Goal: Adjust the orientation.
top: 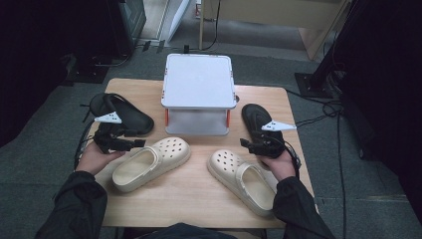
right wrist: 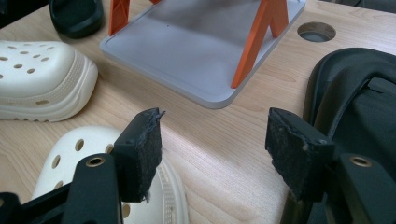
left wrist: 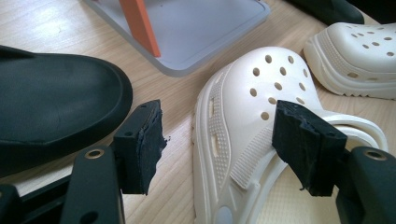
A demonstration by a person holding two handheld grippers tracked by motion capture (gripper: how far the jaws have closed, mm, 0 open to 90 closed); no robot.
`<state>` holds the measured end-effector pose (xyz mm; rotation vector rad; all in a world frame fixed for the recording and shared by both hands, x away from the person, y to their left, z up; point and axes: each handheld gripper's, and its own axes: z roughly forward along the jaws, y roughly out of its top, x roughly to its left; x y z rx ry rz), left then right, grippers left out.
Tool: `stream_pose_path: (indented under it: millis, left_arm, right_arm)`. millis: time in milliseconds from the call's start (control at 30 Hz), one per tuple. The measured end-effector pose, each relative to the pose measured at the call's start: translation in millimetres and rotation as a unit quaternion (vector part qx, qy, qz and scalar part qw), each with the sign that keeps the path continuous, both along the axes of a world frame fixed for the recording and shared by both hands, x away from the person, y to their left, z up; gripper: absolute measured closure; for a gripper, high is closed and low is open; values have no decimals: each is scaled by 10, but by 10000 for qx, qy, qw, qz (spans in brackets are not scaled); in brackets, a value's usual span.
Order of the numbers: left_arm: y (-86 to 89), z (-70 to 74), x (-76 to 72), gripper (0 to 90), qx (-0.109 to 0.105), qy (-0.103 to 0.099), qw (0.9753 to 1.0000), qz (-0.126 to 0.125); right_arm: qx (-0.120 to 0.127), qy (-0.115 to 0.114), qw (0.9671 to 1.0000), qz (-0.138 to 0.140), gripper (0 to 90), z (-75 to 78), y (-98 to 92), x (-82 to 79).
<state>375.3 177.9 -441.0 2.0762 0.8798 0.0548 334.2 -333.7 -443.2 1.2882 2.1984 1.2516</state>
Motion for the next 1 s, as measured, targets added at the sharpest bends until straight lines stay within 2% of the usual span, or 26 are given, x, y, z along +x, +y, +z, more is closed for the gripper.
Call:
stream_pose_path:
  millis: [267,300,367,567,733,933,1000]
  left_arm:
    - [38,26,-18,338,58,-176,9998,-2]
    - [70,59,-34,339,125,-200,9997,15]
    - [113,99,-73,351,128,-320,9994,16]
    - [184,183,-193,351,86,-487,9988,-31]
    - [162,225,-286,348,-1,-488,9987,-150]
    - [104,164,-343,347,75,-368,9989,-281]
    - [45,87,-349,354,181,-325,9987,-359]
  right_arm:
    - [-11,-213,9998,42,416,55,27,-48]
    - [-22,-237,9997,35,422,68,37,-58]
    - [-54,-286,9995,97,437,88,56,-80]
    - [-101,-230,9995,181,434,97,101,-99]
    - [-95,-158,9997,148,433,75,85,-68]
    - [-31,-124,9998,128,433,68,84,-23]
    - [-33,-111,9998,167,433,61,104,11]
